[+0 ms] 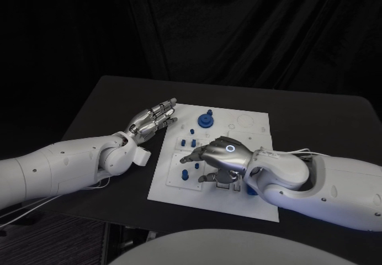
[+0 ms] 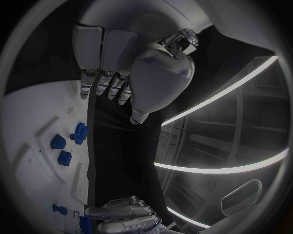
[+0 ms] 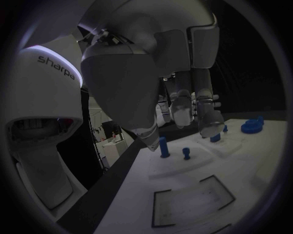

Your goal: Assemble the parts on the task board

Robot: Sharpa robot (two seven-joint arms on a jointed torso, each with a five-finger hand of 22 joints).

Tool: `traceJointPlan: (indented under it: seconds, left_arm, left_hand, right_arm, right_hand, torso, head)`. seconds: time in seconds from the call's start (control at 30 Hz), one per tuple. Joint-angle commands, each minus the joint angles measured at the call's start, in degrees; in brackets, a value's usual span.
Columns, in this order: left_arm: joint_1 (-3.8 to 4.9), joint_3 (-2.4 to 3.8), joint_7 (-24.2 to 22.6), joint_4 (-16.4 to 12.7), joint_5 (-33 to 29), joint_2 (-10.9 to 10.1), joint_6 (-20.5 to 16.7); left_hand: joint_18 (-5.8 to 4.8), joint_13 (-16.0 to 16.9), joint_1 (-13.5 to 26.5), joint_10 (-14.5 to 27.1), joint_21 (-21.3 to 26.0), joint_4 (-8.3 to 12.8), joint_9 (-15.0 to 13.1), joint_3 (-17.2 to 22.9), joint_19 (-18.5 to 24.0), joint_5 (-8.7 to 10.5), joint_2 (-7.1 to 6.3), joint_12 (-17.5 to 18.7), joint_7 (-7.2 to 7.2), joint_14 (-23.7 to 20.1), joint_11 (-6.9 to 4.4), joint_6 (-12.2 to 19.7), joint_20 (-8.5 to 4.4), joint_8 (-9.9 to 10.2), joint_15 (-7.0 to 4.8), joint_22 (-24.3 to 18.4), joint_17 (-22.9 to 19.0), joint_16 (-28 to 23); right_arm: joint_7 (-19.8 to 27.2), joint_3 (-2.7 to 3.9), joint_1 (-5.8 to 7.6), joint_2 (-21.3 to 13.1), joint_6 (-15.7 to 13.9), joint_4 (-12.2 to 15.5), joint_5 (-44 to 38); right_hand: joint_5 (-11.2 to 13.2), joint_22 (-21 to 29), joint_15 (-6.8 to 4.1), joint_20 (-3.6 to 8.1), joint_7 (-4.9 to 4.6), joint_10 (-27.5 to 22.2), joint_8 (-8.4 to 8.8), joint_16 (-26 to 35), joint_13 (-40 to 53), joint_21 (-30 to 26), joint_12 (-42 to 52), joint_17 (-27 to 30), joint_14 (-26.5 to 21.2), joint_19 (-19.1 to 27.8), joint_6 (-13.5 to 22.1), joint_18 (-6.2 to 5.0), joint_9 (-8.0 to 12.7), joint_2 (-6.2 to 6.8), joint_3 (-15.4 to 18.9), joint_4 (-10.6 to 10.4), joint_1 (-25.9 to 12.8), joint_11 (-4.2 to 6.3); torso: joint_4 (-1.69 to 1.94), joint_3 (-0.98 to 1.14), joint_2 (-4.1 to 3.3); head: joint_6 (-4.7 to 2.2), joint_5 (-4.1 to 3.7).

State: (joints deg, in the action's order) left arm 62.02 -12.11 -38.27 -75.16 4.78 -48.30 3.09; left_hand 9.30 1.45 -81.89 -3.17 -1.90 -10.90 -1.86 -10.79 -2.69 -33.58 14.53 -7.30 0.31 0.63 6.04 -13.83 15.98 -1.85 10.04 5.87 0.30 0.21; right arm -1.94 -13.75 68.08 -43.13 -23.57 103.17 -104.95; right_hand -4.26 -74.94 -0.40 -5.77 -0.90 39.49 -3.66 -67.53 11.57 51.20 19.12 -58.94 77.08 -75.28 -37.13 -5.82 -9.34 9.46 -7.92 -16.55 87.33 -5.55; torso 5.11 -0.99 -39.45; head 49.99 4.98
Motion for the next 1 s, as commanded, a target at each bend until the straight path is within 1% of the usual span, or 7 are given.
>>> traceJointPlan:
  seconds: [0.03, 0.3, 0.37, 0.6, 0.7, 0.83, 1.0]
  left_arm:
    - [-0.22, 0.04, -0.45, -0.01, -0.28, -0.13, 0.67]
    - [-0.45, 0.04, -0.36, -0.07, -0.28, -0.48, 0.35]
    - [-0.47, 0.04, -0.35, -0.01, -0.28, -0.46, 0.28]
    - [-0.5, 0.04, -0.35, -0.23, -0.28, -0.46, 0.09]
    - [-0.5, 0.04, -0.48, -0.33, -0.28, -0.57, -0.02]
    - [-0.51, 0.04, -0.72, -0.49, -0.28, -0.82, -0.25]
    - [-0.51, 0.04, -0.81, -0.63, -0.28, -1.01, -0.28]
  left_hand:
    - [0.71, -0.02, -0.43, 0.3, 0.22, 0.42, -0.07, -0.08, 0.05, -0.25, 0.28, 0.1, 0.4, 0.07, 0.02, -0.04, 0.2, -0.16, 0.26, -0.05, -0.04, 0.06]
    - [0.71, -0.02, -0.4, 0.3, 0.22, 0.44, -0.08, -0.08, 0.05, -0.25, 0.28, 0.08, 0.43, 0.05, 0.02, -0.08, 0.2, -0.17, 0.25, -0.04, -0.05, 0.05]
    - [0.71, -0.02, -0.4, 0.3, 0.22, 0.44, -0.08, -0.08, 0.05, -0.25, 0.28, 0.08, 0.43, 0.05, 0.02, -0.08, 0.2, -0.17, 0.25, -0.04, -0.05, 0.05]
    - [0.72, -0.01, -0.36, 0.28, 0.21, 0.46, -0.09, -0.09, 0.04, -0.24, 0.28, 0.02, 0.47, 0.08, 0.01, -0.14, 0.2, -0.18, 0.24, -0.03, -0.04, 0.06]
    - [0.72, 0.0, -0.33, 0.27, 0.2, 0.48, -0.1, -0.1, 0.01, -0.24, 0.28, -0.01, 0.49, 0.08, 0.01, -0.23, 0.2, -0.2, 0.23, 0.02, -0.04, 0.07]
    - [0.78, 0.04, -0.19, 0.16, 0.15, 0.57, -0.13, -0.14, -0.07, -0.26, 0.25, -0.2, 0.63, 0.12, -0.25, -0.4, 0.15, -0.25, -0.02, 0.13, -0.02, 0.08]
    - [0.78, 0.04, -0.17, 0.16, 0.17, 0.58, -0.12, -0.15, -0.04, -0.26, 0.25, -0.19, 0.63, 0.08, -0.27, -0.37, 0.14, -0.25, -0.03, 0.06, -0.04, 0.06]
  right_arm:
    - [4.03, 0.13, 1.62, -2.54, -11.64, 1.93, 8.76]
    - [2.2, -0.14, 7.01, -11.89, -8.0, 6.04, 21.58]
    - [-0.62, -0.24, 7.79, -14.29, -3.58, 6.43, 25.71]
    - [-14.98, -0.38, 8.36, -20.03, 10.75, 5.33, 33.43]
    - [-19.08, -0.4, 7.88, -21.79, 12.28, 5.03, 34.55]
    - [-23.02, -0.42, 7.07, -23.45, 12.99, 5.16, 35.31]
    - [-26.25, -0.43, 5.77, -24.36, 14.14, 6.02, 35.66]
  right_hand:
    - [-2.24, -6.37, 0.07, -0.04, -0.5, -0.28, -0.72, -0.78, 0.58, 0.95, 2.19, -0.57, 0.67, -0.94, -1.96, -0.75, -0.03, -0.69, -0.78, 0.11, 1.31, 0.05]
    - [-8.03, -7.38, -0.24, 0.31, -4.01, 7.14, -2.85, -3.17, 2.39, 5.75, 10.54, -3.24, 2.99, -3.41, -8.15, -0.03, -0.23, -3.44, -2.91, 0.76, 3.71, 0.44]
    - [-10.98, -7.46, -1.35, 0.84, -5.5, 17.92, -4.95, -3.09, 5.17, 6.28, 17.42, -3.15, 3.18, -3.64, -12.54, -0.05, -1.24, -3.86, -4.2, 1.74, 5.28, 3.57]
    - [-11.09, -6.91, -2.0, 1.87, -5.2, 21.67, -10.7, -2.4, 34.8, 4.26, 45.76, -2.63, 3.29, -3.11, -15.35, -0.3, -4.78, -3.29, -0.61, 0.38, -5.95, 4.31]
    - [-11.76, -8.27, -2.29, 2.16, -4.97, 27.19, -11.96, -5.18, 46.81, 10.21, 53.7, -6.13, 5.03, -5.61, -15.47, 0.6, -5.47, -3.38, -0.04, 0.17, -8.56, 4.63]
    - [-10.89, -10.96, -2.92, 2.84, -3.54, 48.36, -16.87, -19.25, 75.82, 22.5, 69.86, -25.97, 11.63, -9.98, -19.5, 2.64, -8.78, -3.71, 1.79, 0.05, -15.7, 5.21]
    - [-9.64, -12.32, -4.04, 3.9, -2.04, 50.51, -23.18, -22.47, 78.43, 28.82, 70.88, -31.06, 12.92, -11.71, -19.3, 3.7, -15.32, -3.28, 1.51, -0.39, -25.32, 6.47]
  torso:
    - [0.03, -0.01, -0.05]
    - [0.09, -0.17, -0.07]
    - [0.01, -0.22, -0.01]
    - [-0.11, -0.26, -0.05]
    - [0.06, -0.18, -0.08]
    - [0.04, -0.15, -0.1]
    - [-0.03, -0.09, -0.09]
  head:
    - [0.01, -0.55]
    - [0.01, -2.55]
    - [0.01, -3.34]
    - [0.01, -7.44]
    - [0.01, -8.9]
    - [0.01, -10.23]
    - [0.01, -11.25]
